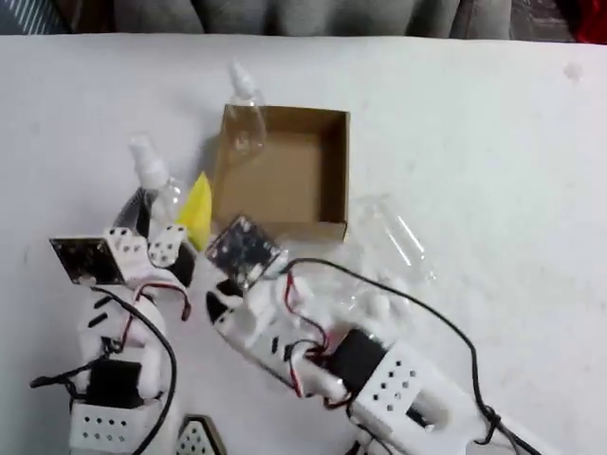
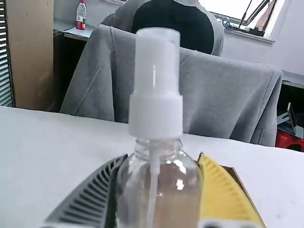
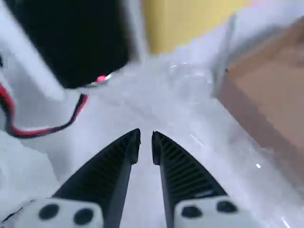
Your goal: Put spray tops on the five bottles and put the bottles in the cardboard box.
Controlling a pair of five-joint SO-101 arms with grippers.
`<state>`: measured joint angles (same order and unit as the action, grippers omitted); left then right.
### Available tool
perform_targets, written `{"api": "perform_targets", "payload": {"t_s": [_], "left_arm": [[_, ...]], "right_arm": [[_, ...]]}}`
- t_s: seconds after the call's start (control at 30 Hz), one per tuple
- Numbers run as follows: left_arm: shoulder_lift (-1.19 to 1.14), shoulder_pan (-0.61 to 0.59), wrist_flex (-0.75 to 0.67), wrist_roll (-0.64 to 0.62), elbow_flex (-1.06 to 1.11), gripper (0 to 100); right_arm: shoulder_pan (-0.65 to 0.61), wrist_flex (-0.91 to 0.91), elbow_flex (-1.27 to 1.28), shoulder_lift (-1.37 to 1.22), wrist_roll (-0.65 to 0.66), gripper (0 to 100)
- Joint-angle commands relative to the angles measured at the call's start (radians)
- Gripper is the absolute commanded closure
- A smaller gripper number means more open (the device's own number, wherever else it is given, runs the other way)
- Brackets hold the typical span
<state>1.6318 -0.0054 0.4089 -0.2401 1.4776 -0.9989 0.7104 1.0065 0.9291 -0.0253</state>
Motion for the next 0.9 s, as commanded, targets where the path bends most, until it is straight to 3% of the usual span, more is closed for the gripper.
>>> {"api": "perform_targets", "payload": {"t_s": [0.0, 0.13, 0.27, 0.4, 0.87], "left_arm": [[0.004, -0.007, 0.032, -0.015, -0.098, 98], [0.007, -0.002, 0.063, -0.015, -0.106, 98], [0.012, -0.001, 0.206, -0.014, -0.195, 98], [0.012, 0.025, 0.284, -0.011, -0.236, 98], [0.081, 0.059, 0.396, -0.008, -0.296, 98]], "right_arm": [[-0.038, -0.248, 0.094, 0.022, 0.008, 98.3], [-0.038, -0.518, 0.212, 0.012, 0.006, 98.3], [-0.036, -0.717, 0.298, 0.012, -0.012, 98.3], [-0.018, -0.740, 0.301, 0.012, -0.124, 98.3], [0.058, -0.740, 0.301, 0.010, -0.127, 98.3]]}}
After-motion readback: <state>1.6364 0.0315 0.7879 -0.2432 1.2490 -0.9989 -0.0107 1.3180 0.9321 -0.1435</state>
